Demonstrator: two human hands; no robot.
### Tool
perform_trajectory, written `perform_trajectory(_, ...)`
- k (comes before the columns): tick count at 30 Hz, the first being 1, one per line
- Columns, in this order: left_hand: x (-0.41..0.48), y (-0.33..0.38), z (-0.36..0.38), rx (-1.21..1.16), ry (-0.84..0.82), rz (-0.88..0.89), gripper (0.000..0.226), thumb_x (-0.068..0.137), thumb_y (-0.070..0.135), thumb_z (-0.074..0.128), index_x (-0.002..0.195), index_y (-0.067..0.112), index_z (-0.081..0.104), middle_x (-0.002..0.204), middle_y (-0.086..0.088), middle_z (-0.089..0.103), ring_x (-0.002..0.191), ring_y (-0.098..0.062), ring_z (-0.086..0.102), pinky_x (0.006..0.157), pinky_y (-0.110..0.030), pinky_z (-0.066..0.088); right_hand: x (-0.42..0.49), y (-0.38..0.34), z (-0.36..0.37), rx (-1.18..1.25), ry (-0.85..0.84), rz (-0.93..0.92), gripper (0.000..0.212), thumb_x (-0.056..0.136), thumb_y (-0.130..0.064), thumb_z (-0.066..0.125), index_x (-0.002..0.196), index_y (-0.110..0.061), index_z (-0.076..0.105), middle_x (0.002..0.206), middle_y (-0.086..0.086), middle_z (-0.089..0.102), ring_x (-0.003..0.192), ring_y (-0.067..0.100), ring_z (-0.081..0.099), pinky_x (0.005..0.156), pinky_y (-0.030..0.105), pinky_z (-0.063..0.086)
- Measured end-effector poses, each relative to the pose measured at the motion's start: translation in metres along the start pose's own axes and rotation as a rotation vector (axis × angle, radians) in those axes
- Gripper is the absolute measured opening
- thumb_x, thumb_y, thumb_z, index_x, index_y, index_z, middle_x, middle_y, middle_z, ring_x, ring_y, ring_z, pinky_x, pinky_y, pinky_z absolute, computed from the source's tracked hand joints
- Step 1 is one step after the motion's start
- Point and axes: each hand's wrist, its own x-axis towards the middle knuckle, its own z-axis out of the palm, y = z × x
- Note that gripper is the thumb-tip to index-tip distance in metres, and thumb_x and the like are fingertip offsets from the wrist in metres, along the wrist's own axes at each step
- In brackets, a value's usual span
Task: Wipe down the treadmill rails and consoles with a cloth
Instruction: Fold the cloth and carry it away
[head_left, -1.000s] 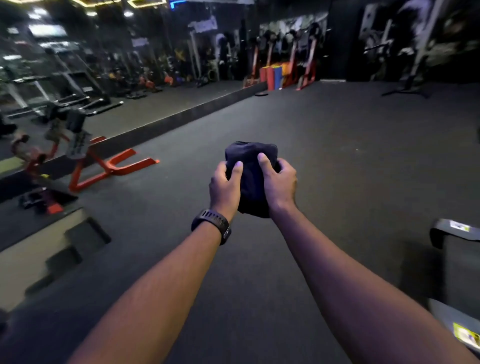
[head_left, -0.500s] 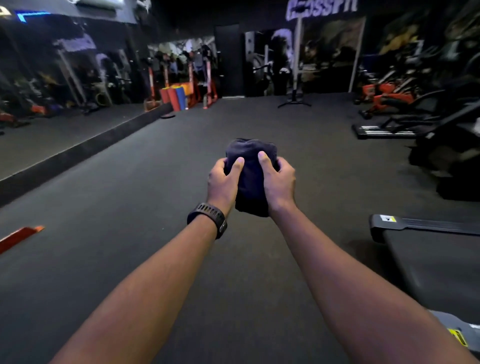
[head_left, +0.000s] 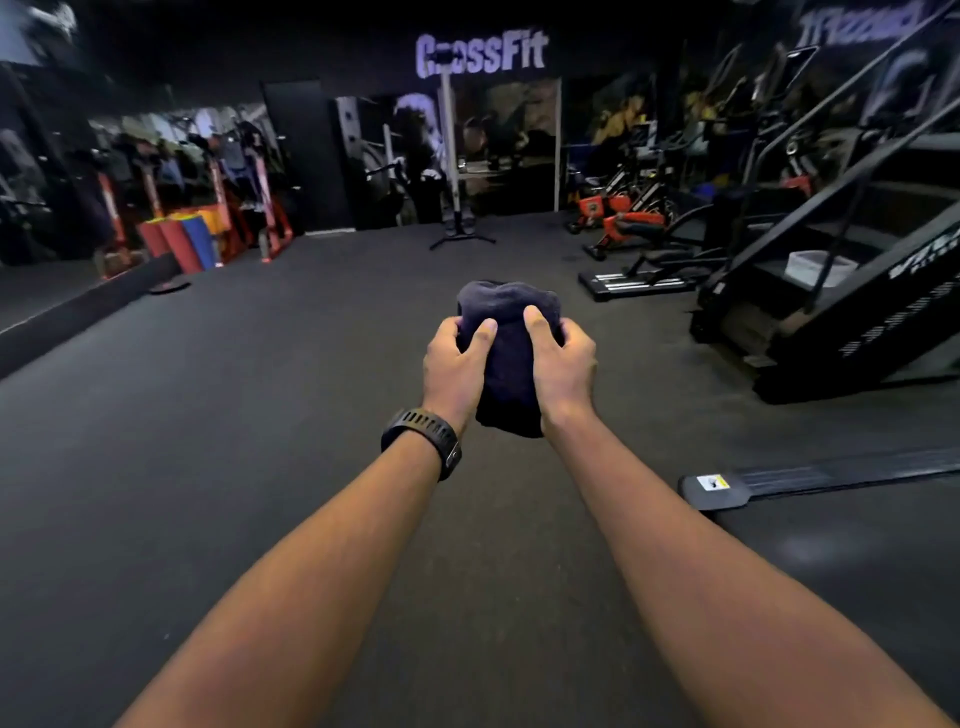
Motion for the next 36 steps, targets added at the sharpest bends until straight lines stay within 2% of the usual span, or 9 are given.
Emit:
perform_trajectory(4, 0.100, -0.024, 0.035, -0.047, -0.068, -0.022, 0.041, 0.083, 0.053, 0.060, 0.110, 0.022, 0.064, 0.104, 0.004, 0.070, 0.100, -0.015, 0.067, 0.091, -0.046, 0.055, 0.087, 0.018, 0.035, -0.033, 0.069, -0.003, 0.041, 0.084, -0.057, 0.062, 0.082, -0.015, 0.065, 0.081, -0.002, 0.072, 0.075, 0.014, 0.064, 0.080, 0.048, 0.057)
perform_trajectory(9, 0.215, -0.066, 0.092, -0.115, -0.180, 0.007, 0.022, 0.094, 0.040, 0.062, 0.103, 0.020, 0.066, 0.099, 0.003, 0.071, 0.091, -0.012, 0.066, 0.086, -0.044, 0.057, 0.197, 0.056, 0.066, -0.081, 0.159, 0.001, 0.054, 0.073, -0.069, 0.057, 0.084, -0.017, 0.067, 0.084, -0.001, 0.074, 0.080, 0.018, 0.067, 0.081, 0.051, 0.058)
perform_trajectory(14, 0.342, -0.108, 0.147, -0.167, -0.315, -0.019, 0.021, 0.090, 0.041, 0.062, 0.101, 0.023, 0.066, 0.100, 0.001, 0.072, 0.096, -0.018, 0.069, 0.086, -0.048, 0.058, 0.316, 0.093, 0.107, -0.098, 0.282, 0.008, 0.050, 0.075, -0.069, 0.056, 0.085, -0.022, 0.068, 0.087, -0.003, 0.074, 0.085, 0.019, 0.070, 0.081, 0.051, 0.059)
perform_trajectory(18, 0.439, -0.115, 0.195, -0.188, -0.427, -0.013, 0.015, 0.096, 0.033, 0.061, 0.100, 0.019, 0.066, 0.100, 0.000, 0.072, 0.097, -0.018, 0.069, 0.085, -0.043, 0.058, 0.405, 0.104, 0.128, -0.102, 0.396, -0.007, 0.036, 0.088, -0.056, 0.062, 0.080, -0.021, 0.064, 0.085, -0.002, 0.072, 0.079, 0.015, 0.065, 0.078, 0.047, 0.058)
perform_trajectory(21, 0.500, -0.122, 0.239, -0.208, -0.498, 0.012, 0.015, 0.097, 0.032, 0.061, 0.099, 0.018, 0.066, 0.098, 0.000, 0.072, 0.094, -0.016, 0.069, 0.084, -0.043, 0.059, 0.475, 0.114, 0.131, -0.106, 0.469, -0.016, 0.035, 0.093, -0.049, 0.063, 0.085, -0.016, 0.066, 0.086, -0.001, 0.071, 0.078, 0.013, 0.064, 0.076, 0.043, 0.057)
perform_trajectory(26, 0.586, -0.156, 0.321, -0.224, -0.604, 0.023, 0.017, 0.097, 0.033, 0.061, 0.101, 0.018, 0.067, 0.099, 0.000, 0.072, 0.094, -0.016, 0.069, 0.082, -0.041, 0.059, 0.584, 0.156, 0.128, -0.090, 0.562, 0.007, 0.046, 0.081, -0.063, 0.061, 0.087, -0.018, 0.068, 0.089, -0.002, 0.074, 0.088, 0.019, 0.070, 0.082, 0.052, 0.059)
perform_trajectory(31, 0.672, -0.183, 0.424, -0.229, -0.675, 0.053, 0.019, 0.094, 0.036, 0.062, 0.096, 0.017, 0.067, 0.096, -0.004, 0.073, 0.093, -0.022, 0.069, 0.081, -0.045, 0.059, 0.700, 0.195, 0.106, -0.087, 0.631, 0.002, 0.034, 0.095, -0.048, 0.063, 0.092, -0.015, 0.069, 0.095, 0.001, 0.073, 0.089, 0.015, 0.068, 0.084, 0.045, 0.059)
perform_trajectory(36, 0.767, -0.188, 0.540, -0.233, -0.746, 0.039, 0.018, 0.096, 0.037, 0.061, 0.094, 0.020, 0.066, 0.096, -0.002, 0.072, 0.092, -0.018, 0.070, 0.081, -0.044, 0.060, 0.845, 0.216, 0.074, -0.114, 0.674, 0.007, 0.042, 0.085, -0.060, 0.060, 0.094, -0.021, 0.071, 0.095, -0.004, 0.074, 0.092, 0.014, 0.071, 0.085, 0.047, 0.060)
